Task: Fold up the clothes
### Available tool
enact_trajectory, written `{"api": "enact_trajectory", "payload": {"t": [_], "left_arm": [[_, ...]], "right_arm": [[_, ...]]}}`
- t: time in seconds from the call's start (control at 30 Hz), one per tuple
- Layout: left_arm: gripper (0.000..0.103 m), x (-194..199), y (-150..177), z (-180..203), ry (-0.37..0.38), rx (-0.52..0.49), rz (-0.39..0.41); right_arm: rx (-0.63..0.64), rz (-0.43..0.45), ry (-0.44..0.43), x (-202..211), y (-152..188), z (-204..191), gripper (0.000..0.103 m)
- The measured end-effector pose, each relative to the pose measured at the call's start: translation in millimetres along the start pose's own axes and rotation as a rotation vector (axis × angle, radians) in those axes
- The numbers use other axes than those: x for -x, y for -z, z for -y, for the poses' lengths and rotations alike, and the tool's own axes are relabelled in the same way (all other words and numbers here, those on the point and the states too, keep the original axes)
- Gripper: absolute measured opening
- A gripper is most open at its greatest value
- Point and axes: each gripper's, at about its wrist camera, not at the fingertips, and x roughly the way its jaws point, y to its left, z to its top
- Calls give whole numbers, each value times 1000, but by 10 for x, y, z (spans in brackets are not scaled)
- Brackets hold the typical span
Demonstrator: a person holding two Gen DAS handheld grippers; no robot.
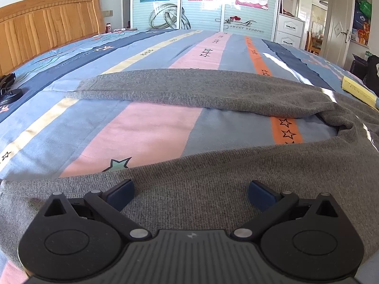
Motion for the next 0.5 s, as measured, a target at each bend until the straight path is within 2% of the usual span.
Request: {"api": "enact_trajectory", "payload": {"t": [0.07, 0.23, 0.33, 0.5], "left_arm": [[102, 1, -1, 1, 4, -1, 0], [102, 15, -7, -37, 20, 10, -1], [102, 32, -9, -72, 27, 23, 0], [102, 63, 7, -148, 18, 45, 5]], "right_arm": [[23, -51, 52, -167, -4, 22, 92], [93, -30, 101, -200, -3, -65, 92], [138, 14, 104, -15, 81, -163, 92], [91, 5, -85, 536, 371, -128, 93]]}}
